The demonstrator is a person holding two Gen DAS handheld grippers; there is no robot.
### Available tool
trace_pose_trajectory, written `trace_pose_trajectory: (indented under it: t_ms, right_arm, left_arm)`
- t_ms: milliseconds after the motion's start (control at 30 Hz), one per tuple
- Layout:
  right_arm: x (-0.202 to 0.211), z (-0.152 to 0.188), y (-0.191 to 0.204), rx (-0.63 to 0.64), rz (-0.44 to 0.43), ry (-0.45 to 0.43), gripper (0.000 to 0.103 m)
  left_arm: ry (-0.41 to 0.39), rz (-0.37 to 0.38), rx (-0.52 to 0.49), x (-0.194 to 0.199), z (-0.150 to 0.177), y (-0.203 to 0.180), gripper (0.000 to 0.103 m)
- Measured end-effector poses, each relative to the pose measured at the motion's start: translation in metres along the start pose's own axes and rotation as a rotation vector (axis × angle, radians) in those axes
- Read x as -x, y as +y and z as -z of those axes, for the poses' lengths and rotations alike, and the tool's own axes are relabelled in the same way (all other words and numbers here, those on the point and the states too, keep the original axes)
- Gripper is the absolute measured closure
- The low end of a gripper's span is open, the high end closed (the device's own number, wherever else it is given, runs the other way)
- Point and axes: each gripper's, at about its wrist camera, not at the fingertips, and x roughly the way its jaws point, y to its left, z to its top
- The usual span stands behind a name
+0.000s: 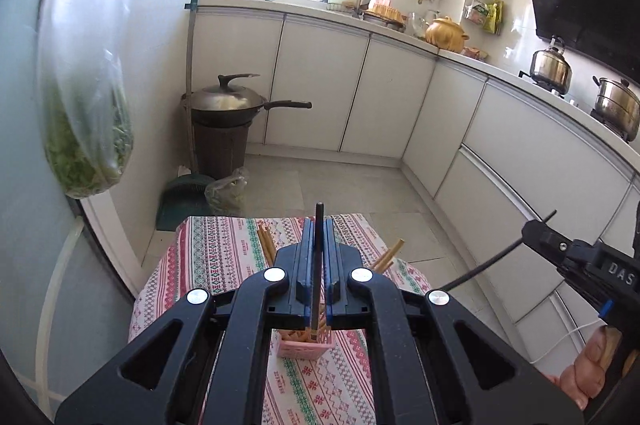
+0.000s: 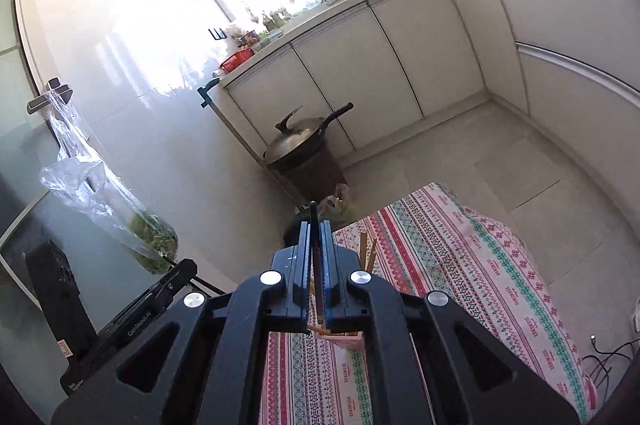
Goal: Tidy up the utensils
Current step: 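Carry both black chopsticks to the pink holder and insert them, then open both tools and pull them back from the holder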
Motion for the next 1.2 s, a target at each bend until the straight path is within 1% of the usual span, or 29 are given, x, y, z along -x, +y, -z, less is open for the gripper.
trace_pose_trajectory:
  t_ms: [100, 200, 233, 267, 300, 367, 400, 500, 567, 667, 833, 933, 1000, 1033, 1100, 1133, 1200]
  right_arm:
    - [-0.011, -0.003, -0.005, -0.018, 0.005, 0.011, 0.098]
    - [-0.020, -0.004, -0.005, -0.018, 0.015, 0.017, 0.098]
    - [-0.022, -0.004, -0.005, -0.018, 0.018, 0.020, 0.098]
    - [-0.025, -0.004, -0.005, -0.018, 0.020, 0.025, 0.098]
    - [-0.027, -0.004, -0.005, -0.017, 0.022, 0.031, 0.098]
    - [-0.031, -0.003, -0.003, -0.017, 0.026, 0.040, 0.098]
    - [-0.033, -0.003, -0.003, -0.017, 0.028, 0.041, 0.098]
    - [-0.036, -0.003, -0.002, -0.018, 0.035, 0.044, 0.098]
    - [-0.041, -0.002, -0.001, -0.016, 0.038, 0.052, 0.098]
    - [-0.049, 0.002, 0.002, -0.015, 0.046, 0.065, 0.098]
    - [-0.072, 0.009, 0.005, -0.017, 0.060, 0.096, 0.098]
    - [-0.099, 0.017, 0.008, -0.005, 0.069, 0.139, 0.097]
    - [-0.121, 0.026, 0.009, 0.014, 0.074, 0.172, 0.094]
    - [-0.132, 0.032, 0.007, 0.013, 0.093, 0.192, 0.093]
    - [-0.141, 0.037, 0.003, -0.002, 0.099, 0.214, 0.093]
    - [-0.140, 0.038, 0.003, 0.008, 0.102, 0.214, 0.093]
    - [-0.132, 0.036, 0.008, 0.038, 0.115, 0.181, 0.093]
  left_arm:
    - [0.019, -0.009, 0.016, -0.022, 0.000, 0.002, 0.099]
    - [0.050, 0.008, 0.031, -0.044, 0.006, 0.005, 0.098]
    - [0.070, 0.004, 0.031, -0.048, 0.009, 0.005, 0.096]
    - [0.083, -0.004, 0.035, -0.051, 0.011, 0.007, 0.089]
    - [0.079, -0.014, 0.041, -0.049, 0.012, 0.009, 0.085]
    - [0.052, -0.026, 0.051, -0.038, 0.010, 0.015, 0.083]
    - [0.036, -0.029, 0.058, -0.030, 0.008, 0.017, 0.079]
    - [-0.006, -0.043, 0.078, -0.010, 0.004, 0.024, 0.072]
    - [-0.012, -0.047, 0.087, -0.003, 0.001, 0.028, 0.069]
    - [-0.015, -0.049, 0.104, 0.002, 0.000, 0.033, 0.069]
    - [0.008, -0.052, 0.105, -0.001, 0.001, 0.035, 0.069]
    - [0.023, -0.053, 0.108, -0.006, 0.002, 0.037, 0.068]
    - [0.037, -0.058, 0.112, -0.011, 0.004, 0.038, 0.068]
    - [0.043, -0.059, 0.115, -0.013, 0.005, 0.039, 0.068]
    - [0.049, -0.056, 0.105, -0.015, 0.006, 0.037, 0.068]
    - [0.046, -0.059, 0.096, -0.015, 0.006, 0.035, 0.068]
    - [0.036, -0.067, 0.078, -0.013, 0.006, 0.030, 0.068]
